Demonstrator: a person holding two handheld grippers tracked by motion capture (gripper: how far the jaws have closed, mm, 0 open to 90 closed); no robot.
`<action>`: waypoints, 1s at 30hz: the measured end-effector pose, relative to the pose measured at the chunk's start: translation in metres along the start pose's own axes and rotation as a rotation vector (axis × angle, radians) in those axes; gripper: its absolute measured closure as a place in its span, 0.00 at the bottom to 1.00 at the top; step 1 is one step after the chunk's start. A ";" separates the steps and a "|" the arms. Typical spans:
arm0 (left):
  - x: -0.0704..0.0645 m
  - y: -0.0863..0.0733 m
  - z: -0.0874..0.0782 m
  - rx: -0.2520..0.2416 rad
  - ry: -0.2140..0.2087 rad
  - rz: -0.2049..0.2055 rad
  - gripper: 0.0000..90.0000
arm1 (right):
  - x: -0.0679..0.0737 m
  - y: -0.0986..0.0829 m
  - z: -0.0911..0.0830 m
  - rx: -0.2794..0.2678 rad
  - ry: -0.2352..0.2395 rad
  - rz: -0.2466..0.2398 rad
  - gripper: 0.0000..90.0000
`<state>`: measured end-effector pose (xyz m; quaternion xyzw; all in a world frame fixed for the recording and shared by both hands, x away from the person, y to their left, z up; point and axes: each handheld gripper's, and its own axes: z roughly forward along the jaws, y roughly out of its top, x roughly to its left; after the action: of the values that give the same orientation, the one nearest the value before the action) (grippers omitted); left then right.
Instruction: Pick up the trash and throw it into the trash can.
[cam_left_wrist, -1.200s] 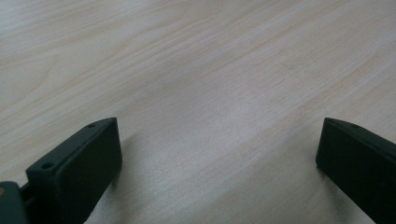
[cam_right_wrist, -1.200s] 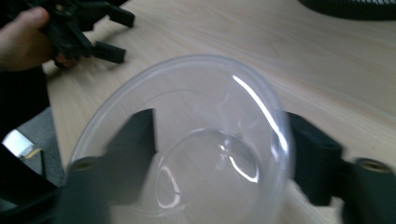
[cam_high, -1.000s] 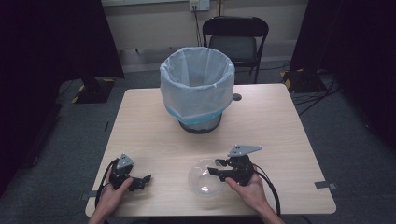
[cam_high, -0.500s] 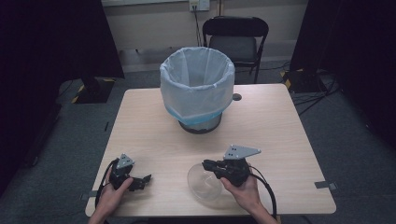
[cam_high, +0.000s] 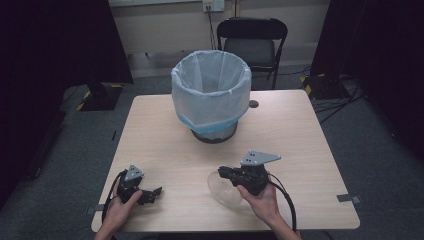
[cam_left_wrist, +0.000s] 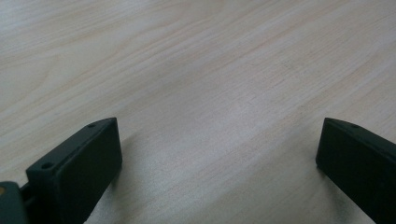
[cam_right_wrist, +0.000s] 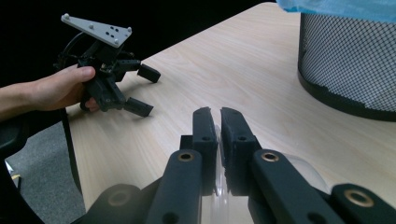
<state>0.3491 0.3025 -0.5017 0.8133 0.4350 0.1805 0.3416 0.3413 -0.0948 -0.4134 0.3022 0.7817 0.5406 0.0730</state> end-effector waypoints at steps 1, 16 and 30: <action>0.000 0.000 0.000 0.000 0.000 0.000 0.00 | -0.001 0.004 0.000 -0.010 0.000 0.000 0.94; 0.000 0.000 0.000 0.000 0.000 0.000 0.00 | -0.006 0.039 -0.002 -0.115 0.005 -0.005 0.94; 0.000 0.000 0.000 0.000 0.000 0.001 0.00 | -0.007 0.084 -0.013 -0.252 0.018 -0.026 0.94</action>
<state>0.3491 0.3025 -0.5017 0.8135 0.4348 0.1804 0.3415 0.3744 -0.0899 -0.3348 0.2756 0.7119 0.6364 0.1105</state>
